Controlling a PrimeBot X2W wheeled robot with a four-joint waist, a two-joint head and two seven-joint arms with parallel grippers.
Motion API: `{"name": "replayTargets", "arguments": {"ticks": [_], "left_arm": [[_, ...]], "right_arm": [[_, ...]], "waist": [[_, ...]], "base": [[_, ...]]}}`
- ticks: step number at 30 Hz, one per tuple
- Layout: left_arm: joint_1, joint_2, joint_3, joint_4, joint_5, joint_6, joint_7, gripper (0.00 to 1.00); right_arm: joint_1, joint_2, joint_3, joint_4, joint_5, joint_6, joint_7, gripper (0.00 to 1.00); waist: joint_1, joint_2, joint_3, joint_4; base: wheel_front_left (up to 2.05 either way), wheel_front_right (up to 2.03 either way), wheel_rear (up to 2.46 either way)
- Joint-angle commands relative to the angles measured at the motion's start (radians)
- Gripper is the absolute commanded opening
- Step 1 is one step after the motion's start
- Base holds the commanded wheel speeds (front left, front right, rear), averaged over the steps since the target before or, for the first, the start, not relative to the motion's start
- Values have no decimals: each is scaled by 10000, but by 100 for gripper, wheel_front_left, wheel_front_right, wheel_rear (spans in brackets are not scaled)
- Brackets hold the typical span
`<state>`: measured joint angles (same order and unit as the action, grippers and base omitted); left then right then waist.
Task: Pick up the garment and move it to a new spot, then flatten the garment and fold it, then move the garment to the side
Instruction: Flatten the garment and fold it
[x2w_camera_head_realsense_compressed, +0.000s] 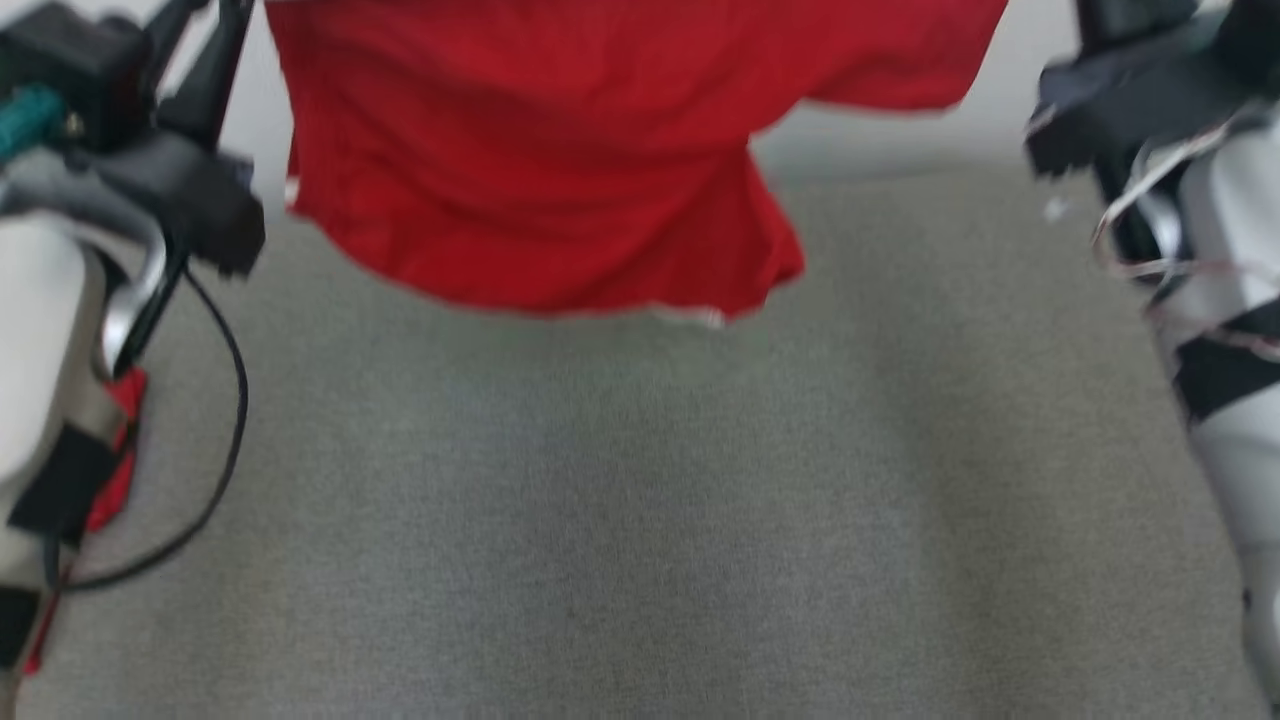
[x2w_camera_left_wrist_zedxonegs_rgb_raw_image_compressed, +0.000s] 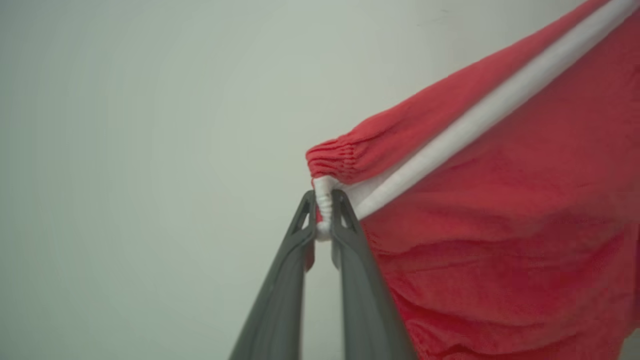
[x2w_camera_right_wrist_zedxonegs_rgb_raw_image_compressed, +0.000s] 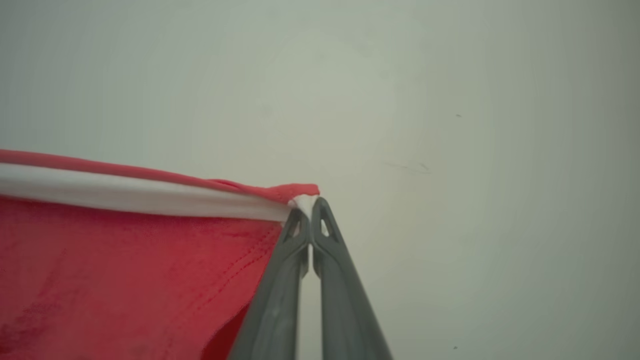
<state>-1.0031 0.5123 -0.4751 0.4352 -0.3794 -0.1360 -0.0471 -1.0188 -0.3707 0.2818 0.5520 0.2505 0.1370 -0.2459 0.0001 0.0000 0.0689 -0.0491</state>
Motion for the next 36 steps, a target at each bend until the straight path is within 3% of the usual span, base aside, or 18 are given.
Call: {"name": "replayTargets", "arguments": {"ticks": [1, 11, 15, 19, 24, 27, 36], "left_arm": [[-469, 16, 32, 274, 160, 115, -7, 0], [-4129, -696, -97, 2271, 1166, 427, -1198, 0], [-5184, -1078, 195, 3060, 1015, 658, -1748, 0], [-5469, -1341, -25, 3712, 1138, 532, -2015, 0], [-4205, -1887, -66, 4357, 847, 462, -2152, 0], [-3190, -2197, 354, 4052, 455, 528, -2175, 0], [1950, -3264, 1240, 3905, 44, 345, -2111, 0]], "right_arm": [[-502, -240, -75, 256, -69, -112, 37, 0], [-4589, -524, -460, 2167, -1241, -111, -96, 0], [-5541, -659, -960, 2702, -1801, -123, -153, 0], [-5717, -656, -1299, 2588, -2154, -128, -168, 0], [-3993, -492, -1182, 1715, -1960, -125, -177, 0], [-2503, -411, -916, 904, -1492, -108, -181, 0], [2906, -398, -1473, -928, -495, -97, -182, 0]], "waist": [[-1, 0, 1605, 19], [-1, 0, 4300, 56], [-1, 0, 4855, 106], [-1, 0, 5399, 131], [-1, 0, 5628, 80], [-1, 0, 5620, 34], [-1, 0, 4299, 120]], "base": [[0, 0, 0], [0, 0, 0], [0, 0, 0], [0, 0, 0], [0, 0, 0], [0, 0, 0], [0, 0, 0]]}}
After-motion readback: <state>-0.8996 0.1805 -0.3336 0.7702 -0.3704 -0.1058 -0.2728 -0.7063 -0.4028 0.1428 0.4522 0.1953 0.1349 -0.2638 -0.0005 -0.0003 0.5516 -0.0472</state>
